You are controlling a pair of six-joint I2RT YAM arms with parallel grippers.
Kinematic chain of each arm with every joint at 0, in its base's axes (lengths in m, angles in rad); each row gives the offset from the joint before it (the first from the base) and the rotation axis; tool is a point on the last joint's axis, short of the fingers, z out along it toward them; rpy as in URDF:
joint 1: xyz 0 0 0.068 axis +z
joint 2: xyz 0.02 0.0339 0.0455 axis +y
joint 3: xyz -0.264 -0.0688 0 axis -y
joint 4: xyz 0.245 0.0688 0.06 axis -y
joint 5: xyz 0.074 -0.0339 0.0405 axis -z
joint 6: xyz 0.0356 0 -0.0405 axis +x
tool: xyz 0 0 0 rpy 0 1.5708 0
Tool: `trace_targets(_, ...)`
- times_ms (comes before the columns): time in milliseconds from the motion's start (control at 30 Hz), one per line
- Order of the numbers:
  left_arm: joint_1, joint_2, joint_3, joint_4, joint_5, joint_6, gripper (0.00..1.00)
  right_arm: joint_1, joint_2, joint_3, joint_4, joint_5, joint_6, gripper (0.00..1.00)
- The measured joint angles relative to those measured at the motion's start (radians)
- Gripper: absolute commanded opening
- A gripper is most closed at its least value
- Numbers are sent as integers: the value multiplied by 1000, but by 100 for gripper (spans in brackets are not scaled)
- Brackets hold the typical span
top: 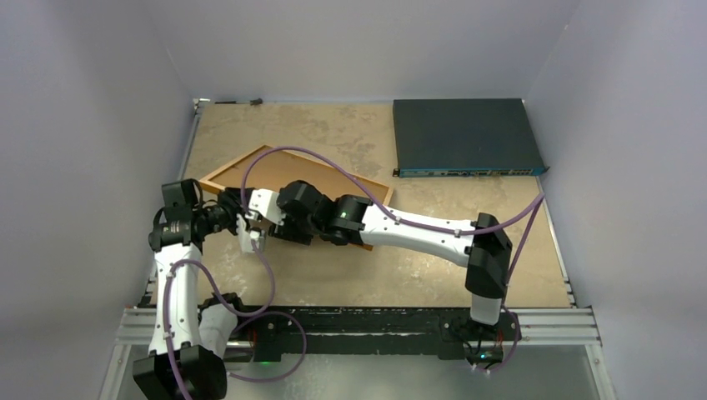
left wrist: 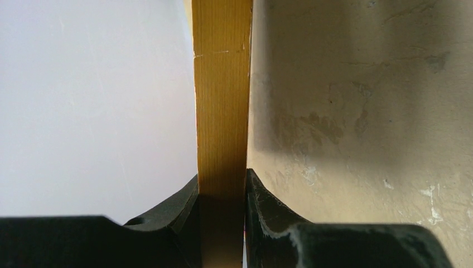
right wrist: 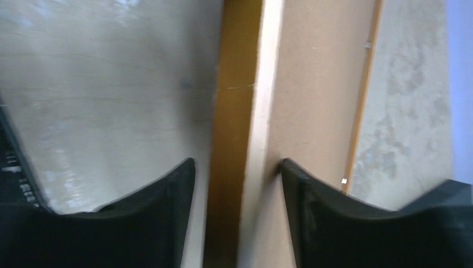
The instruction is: Put the photo into the frame
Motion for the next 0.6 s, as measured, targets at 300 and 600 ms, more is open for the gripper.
trace_targets(300,8,-14,12,15,-6,-36,4,42,18,-3,81,221,-65,0)
trace_targets(600,3,-80,38,100,11,-126,91,30,18,28,58,209,-51,0)
